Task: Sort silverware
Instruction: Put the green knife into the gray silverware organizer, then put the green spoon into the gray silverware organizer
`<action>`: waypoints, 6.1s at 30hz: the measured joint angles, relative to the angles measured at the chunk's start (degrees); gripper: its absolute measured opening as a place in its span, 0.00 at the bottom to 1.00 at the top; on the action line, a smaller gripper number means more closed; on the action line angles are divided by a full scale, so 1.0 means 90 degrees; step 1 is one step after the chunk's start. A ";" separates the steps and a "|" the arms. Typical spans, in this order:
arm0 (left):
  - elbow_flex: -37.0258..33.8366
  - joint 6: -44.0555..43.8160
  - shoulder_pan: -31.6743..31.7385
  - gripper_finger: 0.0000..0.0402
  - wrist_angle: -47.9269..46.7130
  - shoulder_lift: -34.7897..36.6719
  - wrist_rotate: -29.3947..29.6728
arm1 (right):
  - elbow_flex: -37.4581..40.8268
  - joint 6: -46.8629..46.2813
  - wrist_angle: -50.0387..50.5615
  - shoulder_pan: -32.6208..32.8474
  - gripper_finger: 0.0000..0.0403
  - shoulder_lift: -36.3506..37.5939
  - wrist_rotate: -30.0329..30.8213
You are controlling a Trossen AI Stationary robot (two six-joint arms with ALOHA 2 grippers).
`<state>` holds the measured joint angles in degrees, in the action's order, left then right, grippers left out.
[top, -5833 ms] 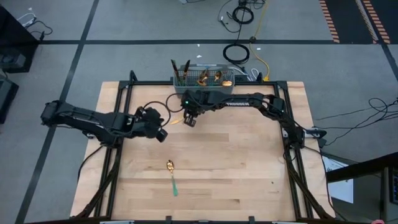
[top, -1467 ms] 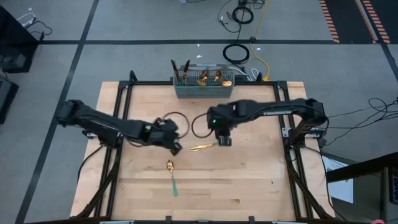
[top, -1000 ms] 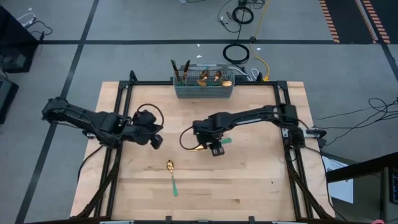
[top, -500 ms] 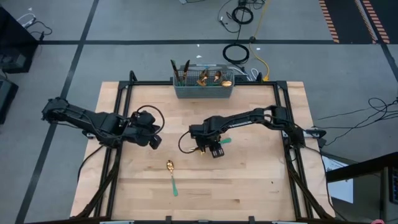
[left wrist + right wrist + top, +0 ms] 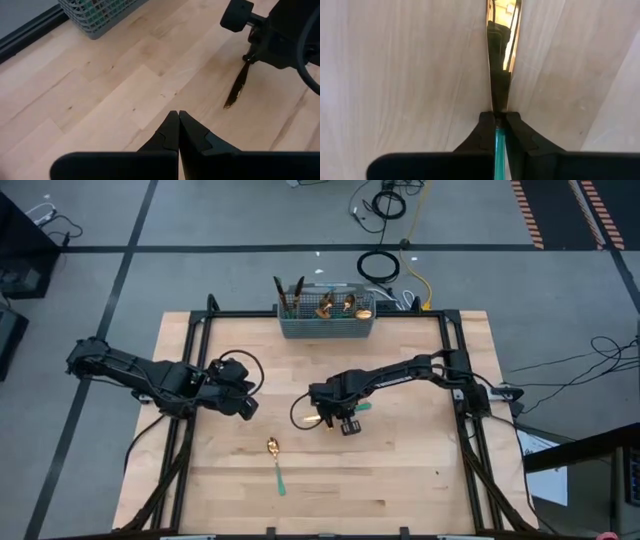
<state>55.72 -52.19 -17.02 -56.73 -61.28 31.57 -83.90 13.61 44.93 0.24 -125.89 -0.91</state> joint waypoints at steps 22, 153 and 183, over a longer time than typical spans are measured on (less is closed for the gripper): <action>0.0000 0.0233 -0.0001 0.02 -0.0508 0.0174 -0.0005 | 0.0104 -0.1795 -0.0836 -0.0449 0.00 0.1417 0.0158; 0.1221 0.8585 -0.0539 0.00 0.2208 -0.4901 0.0906 | -0.1948 -0.2067 0.0441 0.0212 0.47 0.6579 0.1951; 0.3346 1.7799 0.4666 0.00 0.5871 -0.5039 0.1177 | -0.1948 -0.2344 0.0881 0.0208 0.47 0.7249 0.2491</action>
<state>85.84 108.00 24.98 -3.89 -106.62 42.17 -101.43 -7.49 52.86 2.11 -60.64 21.50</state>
